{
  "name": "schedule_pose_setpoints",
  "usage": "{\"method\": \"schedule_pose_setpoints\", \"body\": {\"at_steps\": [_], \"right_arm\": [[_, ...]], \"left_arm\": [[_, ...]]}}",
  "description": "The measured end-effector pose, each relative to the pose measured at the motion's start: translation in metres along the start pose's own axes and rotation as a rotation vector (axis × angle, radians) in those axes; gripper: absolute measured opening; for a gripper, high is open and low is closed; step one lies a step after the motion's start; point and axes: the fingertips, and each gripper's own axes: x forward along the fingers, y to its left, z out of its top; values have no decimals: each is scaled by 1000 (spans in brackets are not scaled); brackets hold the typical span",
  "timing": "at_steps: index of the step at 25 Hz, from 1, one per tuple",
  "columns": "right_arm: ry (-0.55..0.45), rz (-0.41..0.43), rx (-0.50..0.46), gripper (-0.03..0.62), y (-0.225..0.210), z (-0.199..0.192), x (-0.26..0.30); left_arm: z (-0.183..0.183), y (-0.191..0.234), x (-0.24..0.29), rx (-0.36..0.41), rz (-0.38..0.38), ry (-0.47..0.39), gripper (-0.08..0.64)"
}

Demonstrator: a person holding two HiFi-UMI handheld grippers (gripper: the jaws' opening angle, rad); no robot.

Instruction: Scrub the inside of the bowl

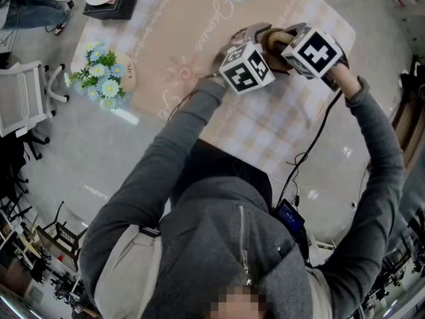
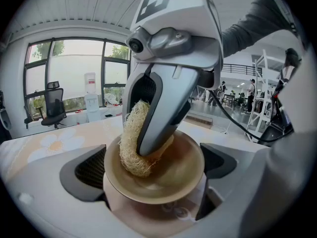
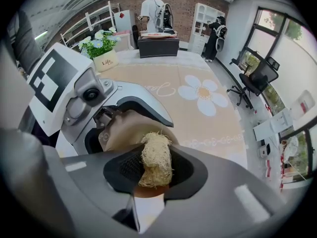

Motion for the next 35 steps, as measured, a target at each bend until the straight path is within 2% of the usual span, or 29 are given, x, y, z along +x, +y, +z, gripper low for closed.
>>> {"method": "schedule_pose_setpoints", "body": {"at_steps": [5,20,28,35], "right_arm": [[18,6,46,98,1,-10,-1],[28,46,75,98,17,-20,-4],[36,94,76,98,29,-18,-4],[-10,215,219,98,35,-8,-3]], "left_arm": [[0,0,0,0,0,-1,583],[0,0,0,1,0,1,583],[1,-1,0,2,0,1,583],[0,0,1,4,-1,0,584]]}}
